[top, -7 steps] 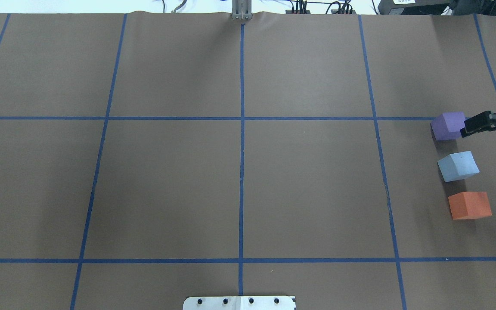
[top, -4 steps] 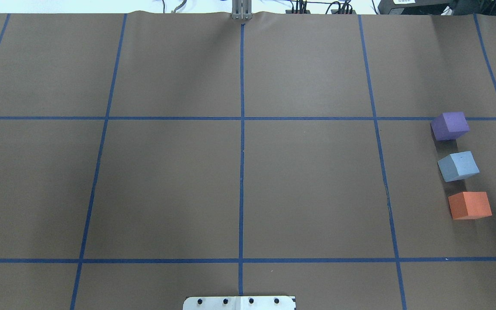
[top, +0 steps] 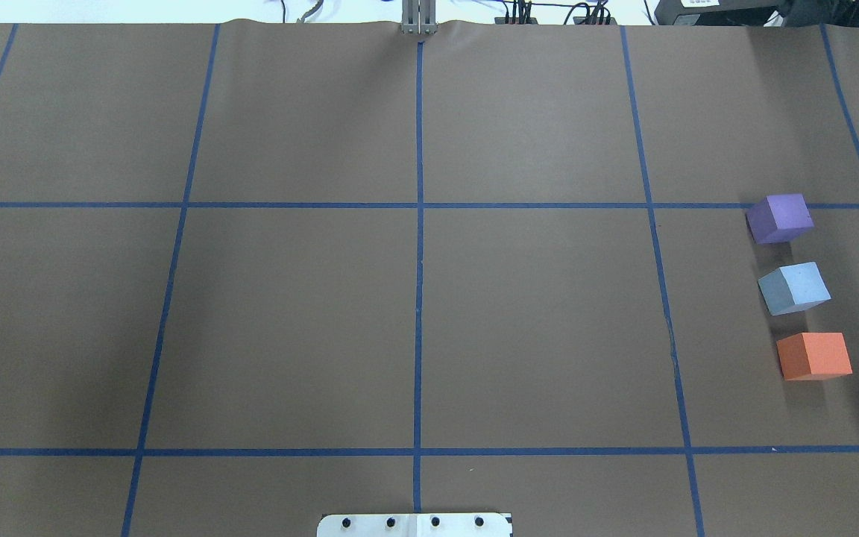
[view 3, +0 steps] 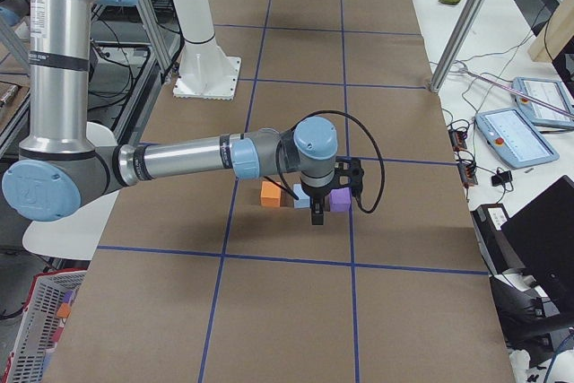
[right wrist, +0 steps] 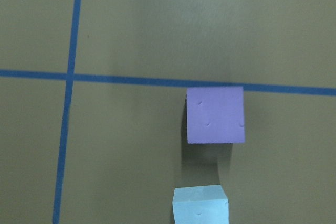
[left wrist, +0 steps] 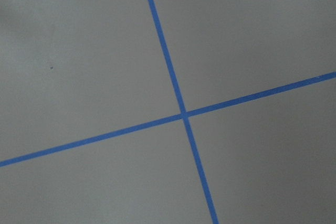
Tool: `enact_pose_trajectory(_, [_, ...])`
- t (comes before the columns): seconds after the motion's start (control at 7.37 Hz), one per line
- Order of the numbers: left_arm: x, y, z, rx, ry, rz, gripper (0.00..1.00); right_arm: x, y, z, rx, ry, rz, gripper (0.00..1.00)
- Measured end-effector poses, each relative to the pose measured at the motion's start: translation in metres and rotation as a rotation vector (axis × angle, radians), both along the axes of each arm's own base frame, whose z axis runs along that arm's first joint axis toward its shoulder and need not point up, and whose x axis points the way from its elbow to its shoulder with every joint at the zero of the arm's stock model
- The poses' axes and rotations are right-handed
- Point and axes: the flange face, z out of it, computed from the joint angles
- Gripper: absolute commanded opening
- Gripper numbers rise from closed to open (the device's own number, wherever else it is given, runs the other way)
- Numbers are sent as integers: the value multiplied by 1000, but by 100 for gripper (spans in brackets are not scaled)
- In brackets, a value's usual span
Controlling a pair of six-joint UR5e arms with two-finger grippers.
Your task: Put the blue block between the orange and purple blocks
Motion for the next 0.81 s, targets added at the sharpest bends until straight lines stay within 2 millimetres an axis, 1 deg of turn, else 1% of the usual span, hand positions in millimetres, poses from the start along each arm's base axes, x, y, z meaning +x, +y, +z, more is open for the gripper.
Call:
enact_pose_trajectory(0.14, [-3, 11, 30, -14, 1, -13, 100, 2, 1, 5, -12, -1, 2, 99])
enact_pose_trajectory(0.27, [-3, 21, 45, -21, 2, -28, 100, 2, -3, 11, -21, 1, 4, 99])
enact_pose_trajectory(0.41, [-3, 25, 43, -25, 6, -53, 100, 2, -7, 14, -27, 3, 5, 99])
enact_pose_trajectory(0.81, [3, 23, 21, -20, 11, -87, 100, 3, -10, 18, -36, 9, 7, 99])
